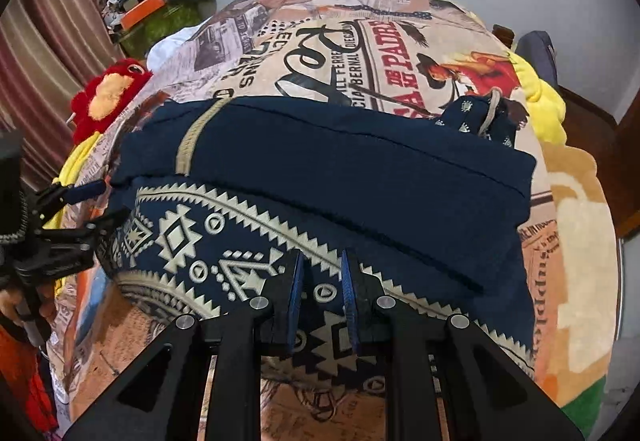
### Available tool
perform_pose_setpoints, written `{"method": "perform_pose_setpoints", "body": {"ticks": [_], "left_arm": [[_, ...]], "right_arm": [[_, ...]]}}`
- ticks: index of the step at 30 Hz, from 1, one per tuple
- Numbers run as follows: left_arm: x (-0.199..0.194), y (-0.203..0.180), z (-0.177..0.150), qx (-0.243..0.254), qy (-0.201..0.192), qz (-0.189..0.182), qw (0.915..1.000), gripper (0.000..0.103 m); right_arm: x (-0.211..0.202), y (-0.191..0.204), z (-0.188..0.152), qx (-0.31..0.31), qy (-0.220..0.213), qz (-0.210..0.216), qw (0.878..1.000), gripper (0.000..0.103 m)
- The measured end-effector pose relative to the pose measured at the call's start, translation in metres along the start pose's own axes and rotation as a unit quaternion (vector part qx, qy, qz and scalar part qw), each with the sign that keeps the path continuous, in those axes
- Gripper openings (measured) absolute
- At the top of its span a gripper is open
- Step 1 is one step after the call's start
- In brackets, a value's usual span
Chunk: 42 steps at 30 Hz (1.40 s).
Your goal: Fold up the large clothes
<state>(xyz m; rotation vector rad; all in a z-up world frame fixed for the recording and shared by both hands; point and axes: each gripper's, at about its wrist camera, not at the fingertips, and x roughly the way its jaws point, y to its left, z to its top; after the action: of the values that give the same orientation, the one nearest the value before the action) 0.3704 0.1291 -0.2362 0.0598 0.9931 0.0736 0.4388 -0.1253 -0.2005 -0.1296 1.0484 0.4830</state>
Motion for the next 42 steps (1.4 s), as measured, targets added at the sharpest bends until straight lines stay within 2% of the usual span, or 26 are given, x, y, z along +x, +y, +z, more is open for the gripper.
{"method": "perform_pose_setpoints", "body": {"ticks": [4, 8, 12, 15, 20, 22, 25, 30, 35, 37, 39, 42], "left_arm": [[0.018, 0.019, 0.008, -0.036, -0.003, 0.026, 0.9990, 0.070], [0.029, 0.041, 0.029, -0.061, -0.004, 0.050, 0.9969, 0.070], [0.026, 0.057, 0.060, -0.064, -0.028, 0.065, 0.9954, 0.070], [0.022, 0.061, 0.082, -0.056, -0.043, 0.082, 0.9941, 0.070], [0.020, 0.065, 0.113, -0.059, -0.054, 0.079, 0.9936, 0.070], [0.015, 0.064, 0.123, -0.065, -0.060, 0.067, 0.9938, 0.070], [0.005, 0.058, 0.133, -0.057, -0.074, 0.065, 0.9936, 0.070], [-0.011, 0.055, 0.139, -0.050, -0.093, 0.075, 0.9915, 0.071], [-0.014, 0.059, 0.130, -0.061, -0.081, 0.059, 0.9931, 0.071], [-0.013, 0.055, 0.120, -0.054, -0.068, 0.044, 0.9952, 0.071], [-0.010, 0.049, 0.110, -0.044, -0.056, 0.030, 0.9970, 0.071], [-0.005, 0.033, 0.093, -0.020, -0.037, 0.002, 0.9991, 0.072]], "right_arm": [[0.008, -0.008, 0.011, -0.001, -0.007, -0.016, 1.000, 0.015], [0.020, -0.019, 0.031, 0.007, -0.002, -0.026, 1.000, 0.015], [0.021, -0.024, 0.059, 0.008, -0.017, -0.032, 0.999, 0.015], [0.018, -0.025, 0.080, 0.001, -0.042, -0.060, 0.997, 0.015], [0.020, -0.033, 0.113, -0.001, -0.061, -0.123, 0.991, 0.015], [0.016, -0.039, 0.119, 0.021, -0.057, -0.112, 0.992, 0.015], [0.000, -0.037, 0.112, 0.031, -0.063, -0.047, 0.996, 0.015], [-0.019, -0.005, 0.082, -0.017, -0.048, -0.002, 0.999, 0.015], [-0.014, 0.019, 0.043, -0.051, -0.008, 0.047, 0.998, 0.015], [-0.003, 0.019, 0.032, -0.052, 0.010, 0.042, 0.998, 0.015], [0.011, 0.015, 0.023, -0.052, 0.026, 0.015, 0.998, 0.015], [0.023, -0.001, 0.018, -0.030, 0.026, 0.020, 0.999, 0.015]]}}
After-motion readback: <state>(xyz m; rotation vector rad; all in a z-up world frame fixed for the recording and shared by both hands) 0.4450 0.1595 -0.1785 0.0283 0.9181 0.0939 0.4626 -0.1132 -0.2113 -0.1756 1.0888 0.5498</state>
